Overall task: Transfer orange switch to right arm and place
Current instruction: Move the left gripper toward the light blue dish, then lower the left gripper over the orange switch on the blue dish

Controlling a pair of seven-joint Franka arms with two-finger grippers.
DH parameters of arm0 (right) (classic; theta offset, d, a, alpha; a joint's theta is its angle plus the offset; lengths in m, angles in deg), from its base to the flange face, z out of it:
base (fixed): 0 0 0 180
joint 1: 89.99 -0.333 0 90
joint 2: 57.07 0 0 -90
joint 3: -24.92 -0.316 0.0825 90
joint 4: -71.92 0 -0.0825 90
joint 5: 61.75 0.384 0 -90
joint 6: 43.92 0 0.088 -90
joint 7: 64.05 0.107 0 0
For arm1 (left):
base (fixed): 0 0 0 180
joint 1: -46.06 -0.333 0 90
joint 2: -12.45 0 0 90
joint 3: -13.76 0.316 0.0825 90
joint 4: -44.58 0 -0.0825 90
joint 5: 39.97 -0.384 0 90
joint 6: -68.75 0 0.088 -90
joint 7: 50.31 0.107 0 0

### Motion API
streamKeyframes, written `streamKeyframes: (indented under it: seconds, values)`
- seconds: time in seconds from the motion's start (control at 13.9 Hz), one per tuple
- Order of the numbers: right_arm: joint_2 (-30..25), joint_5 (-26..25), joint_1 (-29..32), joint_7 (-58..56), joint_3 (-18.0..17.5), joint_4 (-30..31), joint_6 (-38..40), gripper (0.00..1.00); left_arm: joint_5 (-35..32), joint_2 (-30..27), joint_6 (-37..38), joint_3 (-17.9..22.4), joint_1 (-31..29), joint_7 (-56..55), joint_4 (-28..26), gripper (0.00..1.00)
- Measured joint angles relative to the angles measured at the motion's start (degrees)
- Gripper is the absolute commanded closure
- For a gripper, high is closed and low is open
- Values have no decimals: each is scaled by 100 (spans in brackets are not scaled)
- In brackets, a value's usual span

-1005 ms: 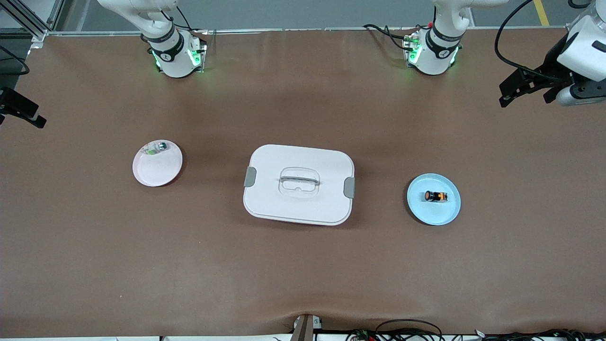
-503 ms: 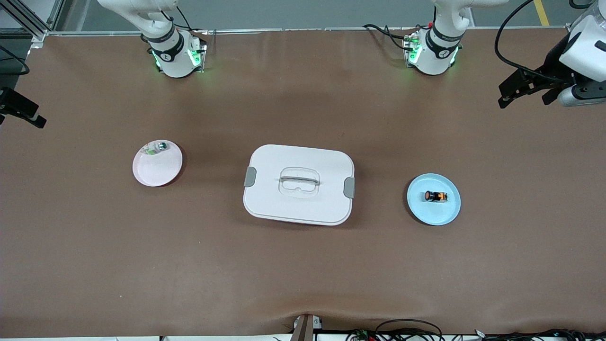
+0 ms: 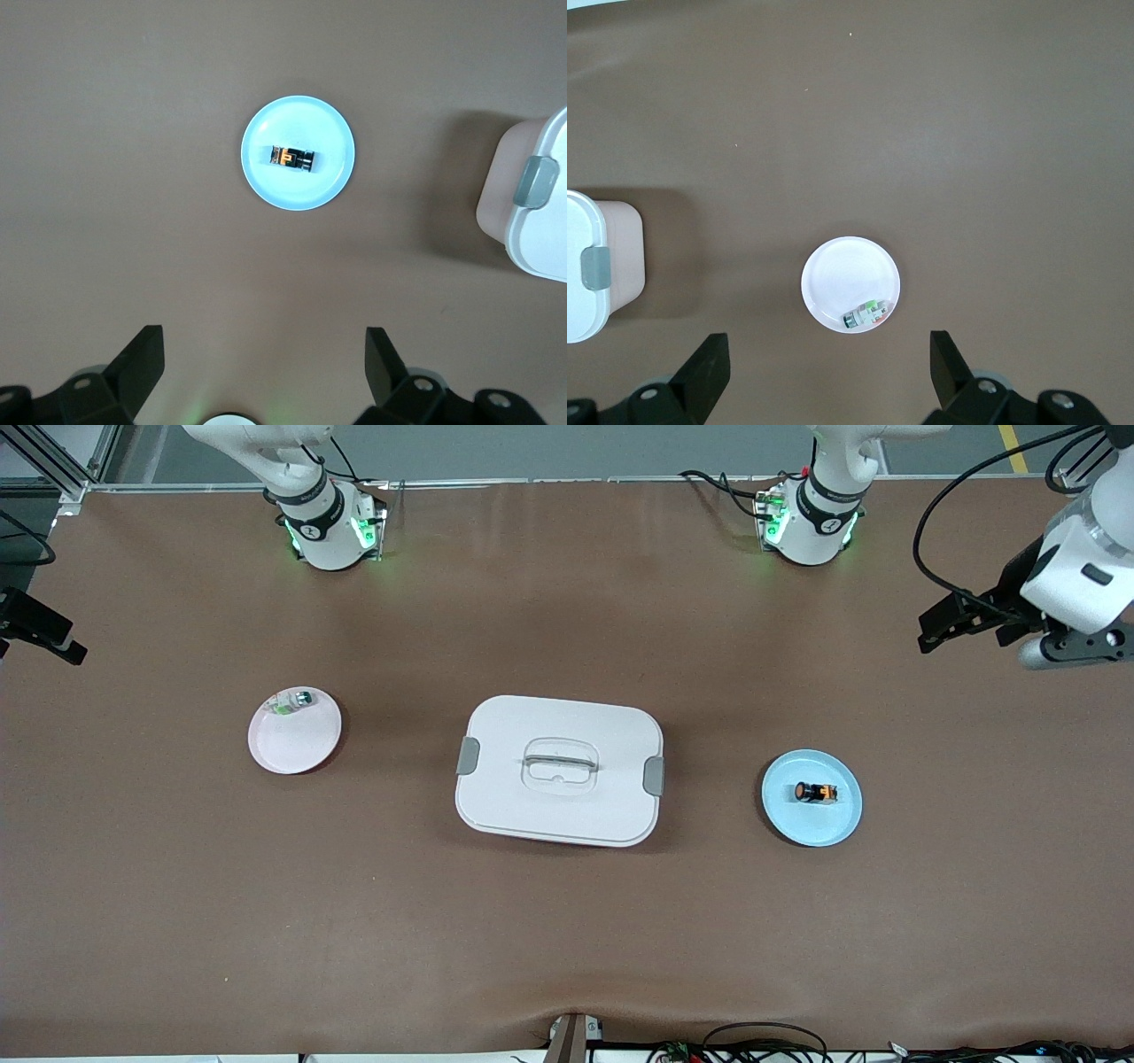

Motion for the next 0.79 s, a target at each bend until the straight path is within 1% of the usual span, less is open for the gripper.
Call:
streamKeyframes:
  seconds: [0.22, 0.43, 0.65, 0.79]
  values:
    - [1, 0, 0, 0, -1, -1, 0, 0, -63, 263, -1, 3, -2, 227, -3, 0]
    - [6, 0, -3, 0, -7, -1, 0, 0, -424, 532, -84, 4, -3, 438, 4, 0]
    - [7, 0, -4, 0, -7, -1, 2, 0, -478, 857, -173, 3, -2, 458, 172, 0]
    - [7, 0, -10, 0, -14, -2, 2, 0, -478, 1124, -454, 3, -8, 457, 249, 0]
